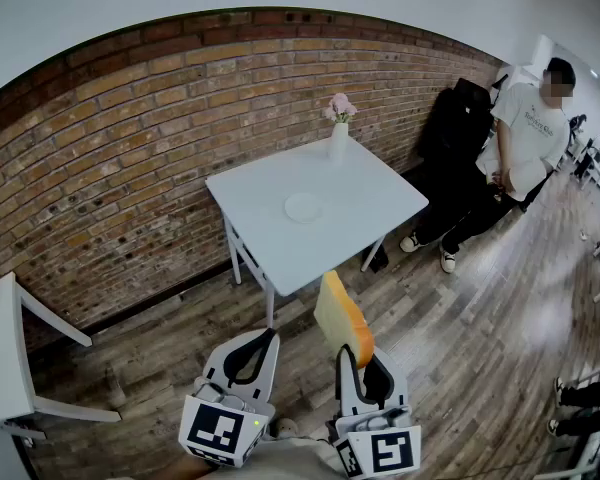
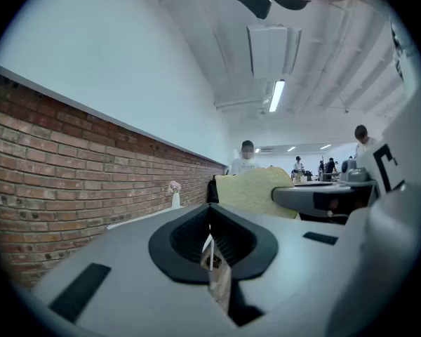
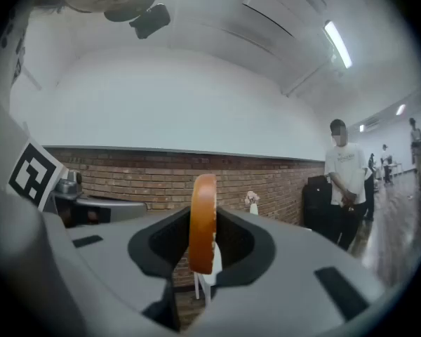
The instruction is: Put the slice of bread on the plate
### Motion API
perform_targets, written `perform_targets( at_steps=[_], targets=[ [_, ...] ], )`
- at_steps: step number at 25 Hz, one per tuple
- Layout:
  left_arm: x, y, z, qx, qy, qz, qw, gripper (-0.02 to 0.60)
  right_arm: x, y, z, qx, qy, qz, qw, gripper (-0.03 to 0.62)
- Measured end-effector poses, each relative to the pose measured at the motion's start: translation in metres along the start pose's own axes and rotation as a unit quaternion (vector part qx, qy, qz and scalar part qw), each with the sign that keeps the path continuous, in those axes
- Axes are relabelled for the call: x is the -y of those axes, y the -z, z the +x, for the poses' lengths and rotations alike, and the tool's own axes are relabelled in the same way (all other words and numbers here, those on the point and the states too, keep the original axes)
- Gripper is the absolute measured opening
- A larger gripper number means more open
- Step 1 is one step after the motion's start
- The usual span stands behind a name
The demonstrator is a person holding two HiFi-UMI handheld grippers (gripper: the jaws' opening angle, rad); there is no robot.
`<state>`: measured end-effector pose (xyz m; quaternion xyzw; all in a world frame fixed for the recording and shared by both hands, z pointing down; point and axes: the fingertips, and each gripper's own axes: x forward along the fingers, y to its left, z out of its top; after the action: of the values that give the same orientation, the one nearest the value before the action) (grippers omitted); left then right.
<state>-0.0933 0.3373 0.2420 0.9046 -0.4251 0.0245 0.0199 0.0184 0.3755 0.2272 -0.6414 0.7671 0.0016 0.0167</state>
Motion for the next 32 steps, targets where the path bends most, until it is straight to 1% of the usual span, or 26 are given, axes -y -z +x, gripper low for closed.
perform_targets(
  at_steps=[3,10,18,23,27,32],
  targets=[
    [-0.001,-0.006,0.004,0.003,0.005,-0.002,1.0,0.009,0.001,-0.002,0.004,0.001,0.003,-0.001,1.0,0.095],
    [-0.002,-0.005,0.009,0.002,0.012,-0.003,0.9999,0.009,0.0,-0.002,0.007,0.0,0.005,-0.005,1.0,0.094],
    [0.002,-0.002,0.018,-0.003,0.016,-0.004,0.9999,0.009,0.012,0.005,0.009,-0.007,0.008,0.021,1.0,0.095],
    [-0.002,0.0,0.026,-0.004,0.008,-0.002,1.0,0.009,0.019,0.007,0.014,-0.008,0.006,0.021,1.0,0.095],
    [-0.002,-0.002,0.034,-0.005,0.003,-0.008,1.0,0.009,0.028,0.008,0.02,-0.011,0.004,0.02,1.0,0.095],
    [-0.003,0.002,0.042,-0.005,-0.014,-0.008,0.9999,0.009,0.039,0.009,0.024,-0.012,-0.008,0.012,1.0,0.095]
  ],
)
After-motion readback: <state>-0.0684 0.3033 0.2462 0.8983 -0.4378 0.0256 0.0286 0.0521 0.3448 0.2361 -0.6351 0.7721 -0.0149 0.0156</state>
